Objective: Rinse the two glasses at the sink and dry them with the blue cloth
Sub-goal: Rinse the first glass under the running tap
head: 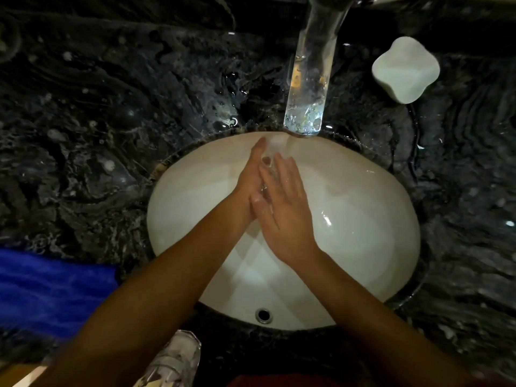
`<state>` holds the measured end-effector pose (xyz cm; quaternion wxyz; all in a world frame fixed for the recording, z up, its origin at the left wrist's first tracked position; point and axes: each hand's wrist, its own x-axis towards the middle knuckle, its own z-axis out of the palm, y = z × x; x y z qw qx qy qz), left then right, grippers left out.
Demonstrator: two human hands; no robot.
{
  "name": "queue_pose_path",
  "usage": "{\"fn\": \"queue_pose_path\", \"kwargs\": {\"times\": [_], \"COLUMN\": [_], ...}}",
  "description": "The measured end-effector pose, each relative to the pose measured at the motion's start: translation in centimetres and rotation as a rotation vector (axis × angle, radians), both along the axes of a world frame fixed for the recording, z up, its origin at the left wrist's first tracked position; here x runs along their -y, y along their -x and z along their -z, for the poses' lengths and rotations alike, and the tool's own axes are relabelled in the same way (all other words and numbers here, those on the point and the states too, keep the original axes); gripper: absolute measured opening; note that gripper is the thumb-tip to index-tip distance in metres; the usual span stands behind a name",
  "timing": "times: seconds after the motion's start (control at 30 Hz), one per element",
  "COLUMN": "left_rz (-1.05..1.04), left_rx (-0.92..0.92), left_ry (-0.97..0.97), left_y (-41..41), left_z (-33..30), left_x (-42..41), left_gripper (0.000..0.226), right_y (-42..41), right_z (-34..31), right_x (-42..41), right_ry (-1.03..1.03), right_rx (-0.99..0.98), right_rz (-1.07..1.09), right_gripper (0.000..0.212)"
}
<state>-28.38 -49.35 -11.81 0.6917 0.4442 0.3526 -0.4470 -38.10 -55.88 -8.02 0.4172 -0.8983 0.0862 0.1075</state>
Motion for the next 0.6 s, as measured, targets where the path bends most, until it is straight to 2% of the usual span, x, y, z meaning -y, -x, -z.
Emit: {"fn": "queue_pose_path", "kwargs": {"times": [0.1,0.17,0.27,0.37,0.47,0.6], "left_rz": [0.018,0.022,-0.011,-0.046,-0.027,0.008], "left_rx": [-0.011,-0.065,-0.081,-0.048,0.022,0.165], "left_ry": [0.111,0.145,0.172,0.149,0.058,-0.110], "left_y": [0.7,0.9,0.6,0.3,0.0,0.1], "left_z": [-0.1,-0.8,-1.5,-1.7,-1.7,-1.2], "left_x": [-0.3,-0.5,-0.2,0.4,0.9,1.1], "left_gripper": [0.052,0.051,0.054,0.059,0.071,0.069], "right_y": [-1.9,-3.9,-5.9,-6.4,-5.2,-1.4], "right_z": [0.6,0.9,0.9,1.9,2.4,1.9], "right_x": [1.6,3.0,4.7,4.9,4.1,2.5], "right_ry": [-0.046,-0.120,-0.462,-0.529,-0.507,-0.380], "right_rx": [0.014,-0.031,-0.183,-0.212,-0.206,-0.276], "right_rz": [0.031,0.072,0.323,0.484,0.576,0.452], "right_gripper": [0.055,0.052,0.028,0.015,0.036,0.083]}}
